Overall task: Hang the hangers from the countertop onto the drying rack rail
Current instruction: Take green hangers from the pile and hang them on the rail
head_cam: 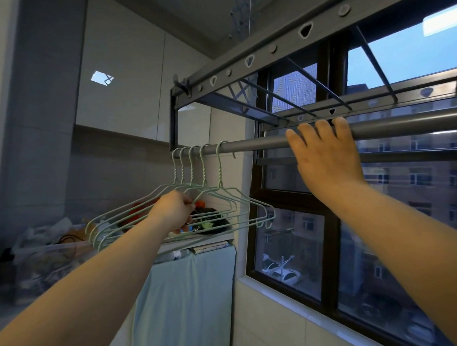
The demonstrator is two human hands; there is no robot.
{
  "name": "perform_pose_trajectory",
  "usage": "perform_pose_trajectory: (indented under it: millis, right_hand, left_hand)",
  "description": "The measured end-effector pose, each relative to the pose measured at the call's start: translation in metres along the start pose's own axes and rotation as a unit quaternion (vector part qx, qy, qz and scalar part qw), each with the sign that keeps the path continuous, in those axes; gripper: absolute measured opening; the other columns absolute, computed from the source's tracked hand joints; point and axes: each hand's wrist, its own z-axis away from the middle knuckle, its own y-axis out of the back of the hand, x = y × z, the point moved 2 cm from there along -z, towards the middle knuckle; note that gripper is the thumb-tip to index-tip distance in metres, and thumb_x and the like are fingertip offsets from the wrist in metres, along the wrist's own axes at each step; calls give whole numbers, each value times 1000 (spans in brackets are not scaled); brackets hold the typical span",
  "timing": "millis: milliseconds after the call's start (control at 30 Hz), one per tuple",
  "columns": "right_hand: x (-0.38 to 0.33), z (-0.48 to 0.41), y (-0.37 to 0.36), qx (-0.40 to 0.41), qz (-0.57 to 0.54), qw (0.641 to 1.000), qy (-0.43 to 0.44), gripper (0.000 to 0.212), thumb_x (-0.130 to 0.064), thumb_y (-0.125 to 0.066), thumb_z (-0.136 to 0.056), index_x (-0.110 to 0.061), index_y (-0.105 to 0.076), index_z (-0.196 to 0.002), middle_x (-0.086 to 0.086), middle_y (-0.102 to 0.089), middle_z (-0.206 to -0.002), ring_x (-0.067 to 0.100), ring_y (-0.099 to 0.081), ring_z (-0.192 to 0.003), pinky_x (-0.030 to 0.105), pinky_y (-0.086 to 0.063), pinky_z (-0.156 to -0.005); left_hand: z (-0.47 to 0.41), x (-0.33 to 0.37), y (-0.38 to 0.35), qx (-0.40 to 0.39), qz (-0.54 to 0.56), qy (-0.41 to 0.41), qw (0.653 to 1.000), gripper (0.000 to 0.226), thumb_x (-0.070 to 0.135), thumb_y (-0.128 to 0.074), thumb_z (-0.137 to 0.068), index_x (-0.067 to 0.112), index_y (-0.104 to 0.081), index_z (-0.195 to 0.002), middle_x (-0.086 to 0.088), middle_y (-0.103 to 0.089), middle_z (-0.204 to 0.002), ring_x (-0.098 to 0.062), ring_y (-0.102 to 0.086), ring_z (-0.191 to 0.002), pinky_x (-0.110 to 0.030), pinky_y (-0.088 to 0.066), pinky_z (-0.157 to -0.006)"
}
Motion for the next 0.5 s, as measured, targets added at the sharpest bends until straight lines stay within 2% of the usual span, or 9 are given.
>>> perform_pose_trajectory:
  millis: [100, 167, 267, 367, 433, 500]
  right_hand:
    - [0, -3, -1, 28, -40, 999, -5, 50, -17, -77, -58, -7, -68, -107, 14, -70, -96, 33, -65, -87, 43, -22, -84]
    - [0, -3, -3, 32, -40, 999, -1, 53, -16, -80, -57, -7, -67, -107, 15, -70, -96, 33, -65, -88, 44, -22, -85]
    - [0, -2, -3, 24, -32, 999, 2, 54, -20, -76, -64, -9, -63, -115, 13, -68, -105, 33, -63, -96, 43, -23, -90]
    - [3, 2, 5, 21, -67, 998, 4, 53, -18, -73, -70, -7, -59, -120, 16, -65, -112, 35, -59, -104, 41, -40, -98]
    - [3, 4, 7, 9, -88, 996, 14, 54, -16, -71, -72, -6, -56, -123, 18, -60, -120, 37, -55, -111, 45, -40, -100]
    - [4, 8, 8, 24, -91, 995, 18, 58, -16, -81, -57, -5, -64, -112, 20, -63, -114, 38, -60, -106, 50, -45, -95]
  left_hand:
    - [0, -1, 0, 0, -4, 6, 1000, 27, 12, -40, -96, 5, -56, -116, -4, -53, -66, -16, -54, -51, -24, -43, -46]
    - [2, -2, 2, 6, -14, 4, 1000, 27, 13, -40, -96, 5, -57, -115, -6, -57, -69, -19, -58, -55, -27, -47, -49]
    - [4, -3, 6, 45, -56, -16, 997, 26, 19, -46, -94, 7, -62, -110, -12, -66, -87, -29, -63, -75, -37, -51, -67]
    - [10, 1, 11, 92, -90, -41, 991, 27, 21, -49, -92, 8, -61, -113, -10, -63, -96, -27, -56, -85, -33, -43, -72]
    - [15, 6, 15, 129, -99, -53, 985, 31, 21, -49, -91, 9, -57, -119, -12, -61, -115, -30, -56, -104, -36, -44, -81]
    - [21, 11, 18, 167, -119, -76, 976, 34, 24, -49, -92, 10, -56, -121, -12, -55, -126, -30, -51, -114, -38, -44, -86]
